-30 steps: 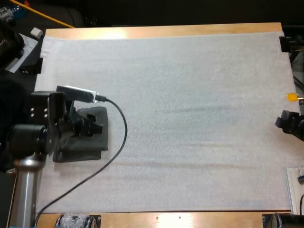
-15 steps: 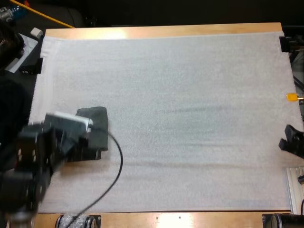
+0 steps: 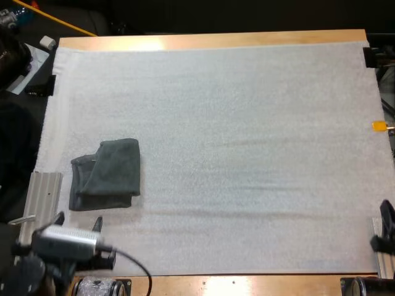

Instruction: Pick towel from pile, fold and stack

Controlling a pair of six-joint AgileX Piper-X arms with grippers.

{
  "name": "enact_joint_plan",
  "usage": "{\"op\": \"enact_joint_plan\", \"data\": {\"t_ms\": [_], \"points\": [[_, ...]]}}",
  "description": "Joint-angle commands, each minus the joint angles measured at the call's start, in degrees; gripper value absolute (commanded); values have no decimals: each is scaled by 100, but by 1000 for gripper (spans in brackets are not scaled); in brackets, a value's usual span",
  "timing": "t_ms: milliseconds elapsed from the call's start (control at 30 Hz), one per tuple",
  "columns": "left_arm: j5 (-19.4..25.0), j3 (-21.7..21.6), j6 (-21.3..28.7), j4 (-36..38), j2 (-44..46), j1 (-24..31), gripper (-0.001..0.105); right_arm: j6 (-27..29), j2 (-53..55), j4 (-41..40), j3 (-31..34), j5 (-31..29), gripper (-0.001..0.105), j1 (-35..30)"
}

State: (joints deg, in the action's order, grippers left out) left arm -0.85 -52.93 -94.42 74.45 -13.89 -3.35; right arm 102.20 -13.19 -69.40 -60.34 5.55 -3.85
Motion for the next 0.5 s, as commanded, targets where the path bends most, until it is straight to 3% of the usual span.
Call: {"op": "enact_joint_plan", "data": {"t_ms": [0,100,467], "points": [[70,24,-82,229,453,-23,62,79,469,-164,-19,67,63,-27],[43,42,-36,220,410,-19,62,46,401,-117,1,42,63,-10],[12,61,35,1155,1968,-8,61,-99,1649,-382,385,98,63,-5]]}}
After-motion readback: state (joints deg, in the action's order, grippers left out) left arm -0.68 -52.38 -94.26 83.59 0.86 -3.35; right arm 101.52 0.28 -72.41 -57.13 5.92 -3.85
